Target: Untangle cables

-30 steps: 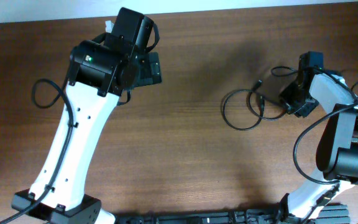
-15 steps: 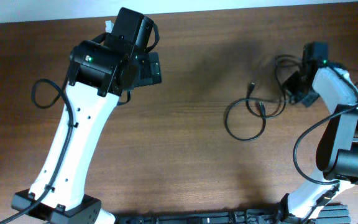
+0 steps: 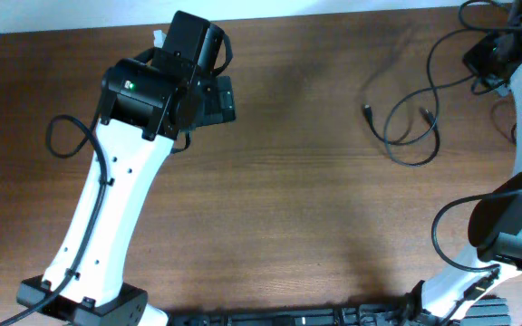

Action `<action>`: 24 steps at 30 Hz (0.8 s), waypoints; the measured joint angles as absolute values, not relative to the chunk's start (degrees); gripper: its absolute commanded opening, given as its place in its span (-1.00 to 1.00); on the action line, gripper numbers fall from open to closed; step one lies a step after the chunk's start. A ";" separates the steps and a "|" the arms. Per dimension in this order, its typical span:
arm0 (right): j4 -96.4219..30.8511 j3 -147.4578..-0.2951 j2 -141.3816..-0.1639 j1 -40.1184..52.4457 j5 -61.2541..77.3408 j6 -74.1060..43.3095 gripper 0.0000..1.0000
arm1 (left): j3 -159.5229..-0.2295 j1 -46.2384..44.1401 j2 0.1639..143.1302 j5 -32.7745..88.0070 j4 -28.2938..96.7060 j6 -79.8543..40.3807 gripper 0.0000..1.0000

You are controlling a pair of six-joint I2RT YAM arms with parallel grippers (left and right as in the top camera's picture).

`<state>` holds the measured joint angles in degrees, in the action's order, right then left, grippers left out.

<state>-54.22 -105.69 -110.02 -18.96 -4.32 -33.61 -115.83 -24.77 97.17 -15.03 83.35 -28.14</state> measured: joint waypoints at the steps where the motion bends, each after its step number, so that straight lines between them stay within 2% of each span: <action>1: -54.22 -106.69 -110.02 -19.49 -4.29 -33.61 -0.92 | -115.83 -24.77 97.17 -15.03 83.35 -28.16 0.97; 9: -51.29 -118.19 -110.04 -26.13 -4.29 -36.56 -0.92 | -115.83 -24.77 97.17 -15.03 83.35 -28.16 0.97; 15: -47.59 -120.97 -110.04 -32.51 -4.34 -38.70 -0.91 | -115.83 -24.77 97.17 -15.03 83.35 -28.16 0.97; 16: -47.59 -120.97 -110.06 -33.50 -4.34 -38.83 -0.79 | -115.83 -24.77 97.17 -15.03 83.35 -28.14 0.98; 18: -47.57 -120.97 -110.06 -35.07 -4.38 -39.09 -0.33 | -115.83 -24.77 97.17 -15.03 83.35 -28.16 0.97; 19: -47.55 -120.97 -110.06 -35.75 -4.54 -38.98 0.22 | -115.83 -24.77 97.17 -15.03 83.35 -28.16 0.98; 20: -47.64 -120.97 -110.06 -36.38 -4.69 -38.72 0.65 | -115.83 -24.77 97.17 -15.03 83.35 -28.16 0.98; 21: -47.81 -120.97 -110.13 -36.82 -4.75 -38.50 0.97 | -115.83 -24.77 97.17 -15.03 83.35 -28.14 0.98; 24: -50.02 -120.97 -110.48 -37.04 -4.91 -35.68 0.97 | -115.83 -24.77 97.17 -15.03 83.35 -28.14 0.98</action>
<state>-50.02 -120.97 -110.48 -37.04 -4.91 -35.68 -115.83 -24.77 97.17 -15.03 83.35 -28.14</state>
